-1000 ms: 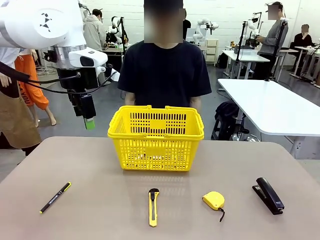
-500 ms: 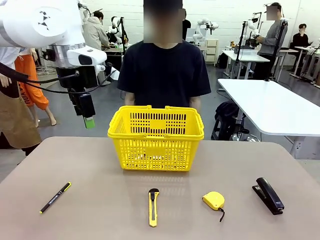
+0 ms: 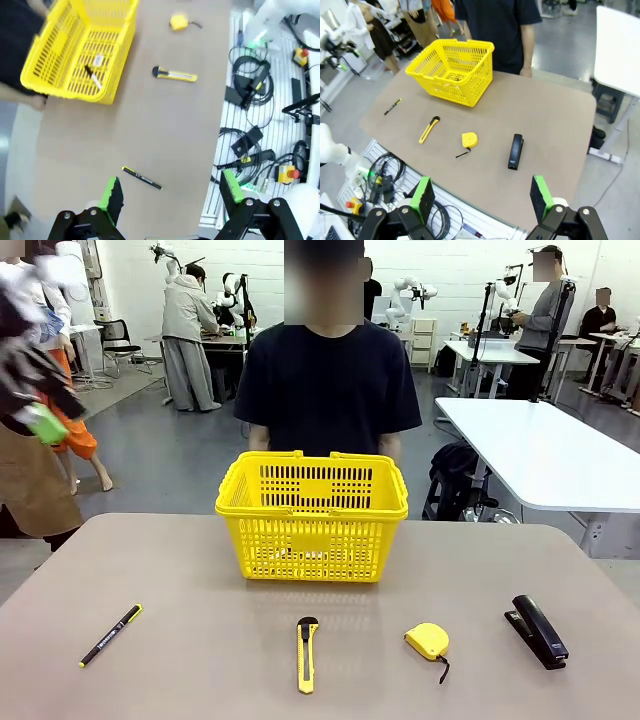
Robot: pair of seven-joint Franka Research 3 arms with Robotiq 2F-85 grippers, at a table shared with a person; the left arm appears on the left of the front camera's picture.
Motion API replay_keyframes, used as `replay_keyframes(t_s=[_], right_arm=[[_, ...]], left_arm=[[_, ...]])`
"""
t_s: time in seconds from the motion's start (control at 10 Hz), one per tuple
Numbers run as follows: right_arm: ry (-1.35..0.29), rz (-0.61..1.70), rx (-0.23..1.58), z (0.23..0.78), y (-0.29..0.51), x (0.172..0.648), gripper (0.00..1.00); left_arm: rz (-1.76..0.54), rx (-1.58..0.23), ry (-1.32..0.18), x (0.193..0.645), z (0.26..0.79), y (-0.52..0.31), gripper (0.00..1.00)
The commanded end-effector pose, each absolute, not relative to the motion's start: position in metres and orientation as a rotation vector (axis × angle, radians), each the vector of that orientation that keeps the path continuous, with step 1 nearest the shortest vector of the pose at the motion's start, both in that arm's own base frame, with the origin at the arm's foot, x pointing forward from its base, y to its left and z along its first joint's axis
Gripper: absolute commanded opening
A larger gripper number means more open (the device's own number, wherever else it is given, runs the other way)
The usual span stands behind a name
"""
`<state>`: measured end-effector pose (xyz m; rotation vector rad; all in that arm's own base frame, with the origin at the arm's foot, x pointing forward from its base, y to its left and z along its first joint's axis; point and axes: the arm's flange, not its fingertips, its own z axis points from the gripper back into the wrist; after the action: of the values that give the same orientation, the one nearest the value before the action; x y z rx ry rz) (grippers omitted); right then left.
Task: Place the items the person wants into the basket.
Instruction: Pick up the item the person points to and place it in the Market Basket.
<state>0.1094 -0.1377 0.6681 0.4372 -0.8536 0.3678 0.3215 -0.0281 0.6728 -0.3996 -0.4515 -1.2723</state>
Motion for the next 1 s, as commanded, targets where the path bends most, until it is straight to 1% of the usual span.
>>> replay_keyframes(t_s=[0.0, 0.1, 0.2, 0.3, 0.5, 0.6, 0.9], right_arm=[[-0.864, 0.373, 0.436, 0.671, -0.137, 0.100, 1.00], [-0.864, 0.373, 0.436, 0.671, -0.137, 0.100, 1.00], [-0.864, 0.373, 0.436, 0.671, -0.137, 0.100, 1.00], [-0.864, 0.373, 0.436, 0.671, -0.137, 0.100, 1.00], [-0.864, 0.373, 0.436, 0.671, -0.137, 0.100, 1.00], [-0.864, 0.373, 0.436, 0.671, -0.137, 0.100, 1.00], [-0.864, 0.373, 0.436, 0.671, -0.137, 0.100, 1.00]], left_arm=[[-1.219, -0.495, -0.659, 0.290, 0.676, 0.013, 1.00], [-1.144, -0.503, -0.725, 0.274, 0.686, 0.035, 1.00], [-1.081, -0.457, -0.720, 0.256, 0.689, 0.042, 1.00], [-1.026, -0.371, -0.694, 0.247, 0.695, 0.043, 1.00], [-0.973, -0.282, -0.633, 0.232, 0.692, 0.046, 1.00], [-0.948, -0.282, -0.596, 0.236, 0.691, 0.051, 1.00], [-0.899, -0.291, -0.579, 0.244, 0.686, 0.054, 1.00]])
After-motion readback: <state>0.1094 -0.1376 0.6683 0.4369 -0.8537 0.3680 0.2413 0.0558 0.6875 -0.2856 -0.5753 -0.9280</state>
